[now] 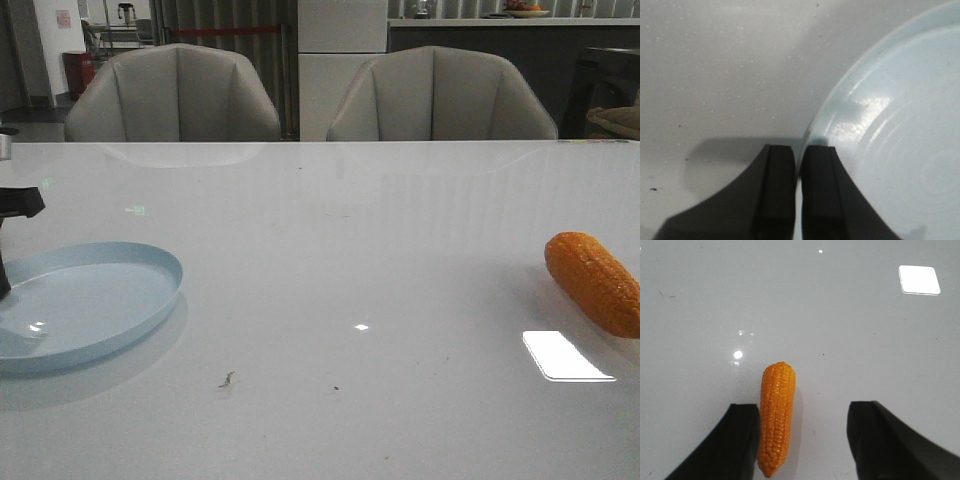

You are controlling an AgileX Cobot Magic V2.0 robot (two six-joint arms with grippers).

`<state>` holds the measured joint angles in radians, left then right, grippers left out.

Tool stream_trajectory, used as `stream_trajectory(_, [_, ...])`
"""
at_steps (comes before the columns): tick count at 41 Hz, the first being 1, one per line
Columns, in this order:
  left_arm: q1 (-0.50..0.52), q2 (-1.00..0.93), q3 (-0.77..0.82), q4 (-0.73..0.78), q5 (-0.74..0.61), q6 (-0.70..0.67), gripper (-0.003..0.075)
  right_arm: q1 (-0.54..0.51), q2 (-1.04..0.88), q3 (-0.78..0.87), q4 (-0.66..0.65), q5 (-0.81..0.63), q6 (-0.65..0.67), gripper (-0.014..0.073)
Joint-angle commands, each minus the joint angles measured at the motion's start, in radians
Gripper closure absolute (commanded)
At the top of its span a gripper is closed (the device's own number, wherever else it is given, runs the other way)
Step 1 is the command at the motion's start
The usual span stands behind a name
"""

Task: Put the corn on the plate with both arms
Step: 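Lower the left gripper and grasp the rim of the pale blue plate, then lift the plate with the left gripper and set it down mid-table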

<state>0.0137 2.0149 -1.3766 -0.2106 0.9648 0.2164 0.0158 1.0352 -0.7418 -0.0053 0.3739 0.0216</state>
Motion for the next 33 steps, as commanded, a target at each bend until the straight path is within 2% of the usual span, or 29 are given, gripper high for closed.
stream_trajectory(1, [-0.001,-0.043,-0.056,-0.086,0.013,-0.009,0.0624,0.002,-0.012,-0.037,-0.005,-0.056,0.0,0.0102])
stream_trajectory(9, [-0.017,-0.043,-0.194,-0.24,0.07,-0.009,0.0624,0.002,-0.012,-0.037,-0.005,-0.028,0.0,0.0102])
stream_trajectory(17, [-0.084,-0.043,-0.34,-0.247,0.102,-0.009,0.0624,0.002,-0.012,-0.037,-0.005,-0.023,0.0,0.0102])
stream_trajectory(24, [-0.175,-0.039,-0.432,-0.249,0.066,-0.046,0.0624,0.002,-0.012,-0.037,-0.005,-0.023,0.0,0.0102])
stream_trajectory(33, [-0.282,-0.018,-0.441,-0.249,0.0,-0.14,0.0624,0.002,-0.012,-0.037,-0.005,-0.023,0.0,0.0102])
